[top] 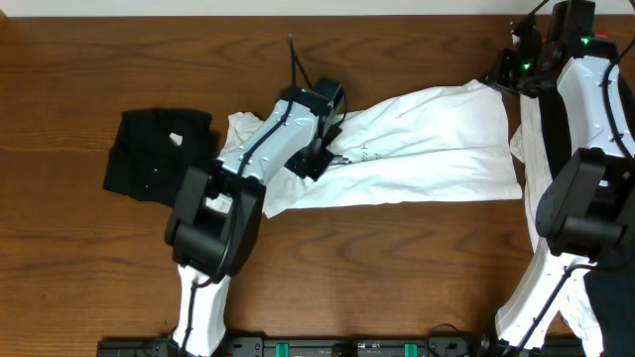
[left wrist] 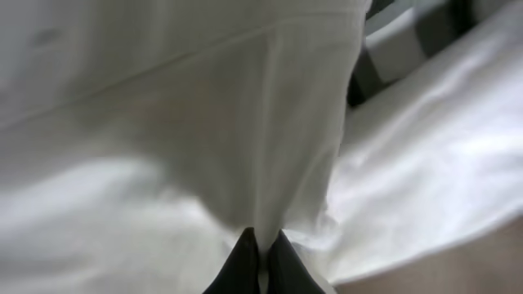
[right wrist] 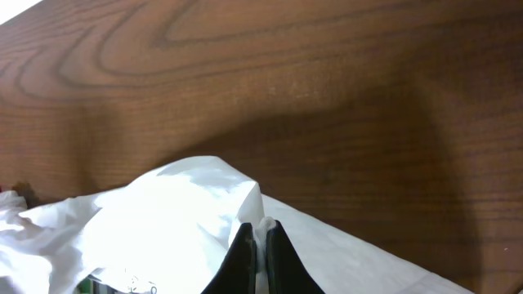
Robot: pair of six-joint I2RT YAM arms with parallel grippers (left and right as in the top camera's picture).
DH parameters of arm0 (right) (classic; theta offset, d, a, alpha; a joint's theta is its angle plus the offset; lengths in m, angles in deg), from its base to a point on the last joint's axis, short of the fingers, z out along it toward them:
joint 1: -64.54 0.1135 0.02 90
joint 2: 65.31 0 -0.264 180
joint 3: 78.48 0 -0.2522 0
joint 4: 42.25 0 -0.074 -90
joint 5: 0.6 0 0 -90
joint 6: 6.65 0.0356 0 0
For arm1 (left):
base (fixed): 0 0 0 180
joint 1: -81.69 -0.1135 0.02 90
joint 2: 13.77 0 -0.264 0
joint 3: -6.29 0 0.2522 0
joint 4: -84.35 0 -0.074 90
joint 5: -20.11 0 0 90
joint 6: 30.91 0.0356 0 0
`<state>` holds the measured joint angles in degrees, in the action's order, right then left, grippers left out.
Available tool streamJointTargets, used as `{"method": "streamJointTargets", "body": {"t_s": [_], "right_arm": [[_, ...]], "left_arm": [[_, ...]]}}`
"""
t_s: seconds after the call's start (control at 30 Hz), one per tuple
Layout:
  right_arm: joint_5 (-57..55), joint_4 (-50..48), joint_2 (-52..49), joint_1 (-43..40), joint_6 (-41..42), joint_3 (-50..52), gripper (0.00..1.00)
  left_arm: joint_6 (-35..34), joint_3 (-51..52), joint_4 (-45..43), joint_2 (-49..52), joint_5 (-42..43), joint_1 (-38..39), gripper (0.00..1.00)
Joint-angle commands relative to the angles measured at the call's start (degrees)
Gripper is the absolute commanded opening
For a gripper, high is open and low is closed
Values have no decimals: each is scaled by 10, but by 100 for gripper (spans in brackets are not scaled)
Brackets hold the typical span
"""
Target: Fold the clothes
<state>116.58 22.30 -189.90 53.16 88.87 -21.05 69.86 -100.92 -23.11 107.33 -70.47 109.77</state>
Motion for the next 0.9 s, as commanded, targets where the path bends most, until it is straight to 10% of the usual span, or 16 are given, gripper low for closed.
{"method": "streamJointTargets", "body": {"t_s": [0.0, 0.87], "right_arm": [[0, 6, 17, 1, -9, -7, 1], [-227, 175, 17, -11, -29, -7, 1]], "left_arm": [[-5, -3, 12, -61, -17, 0, 6], [-21, -3, 163, -115, -92, -1, 6]]}}
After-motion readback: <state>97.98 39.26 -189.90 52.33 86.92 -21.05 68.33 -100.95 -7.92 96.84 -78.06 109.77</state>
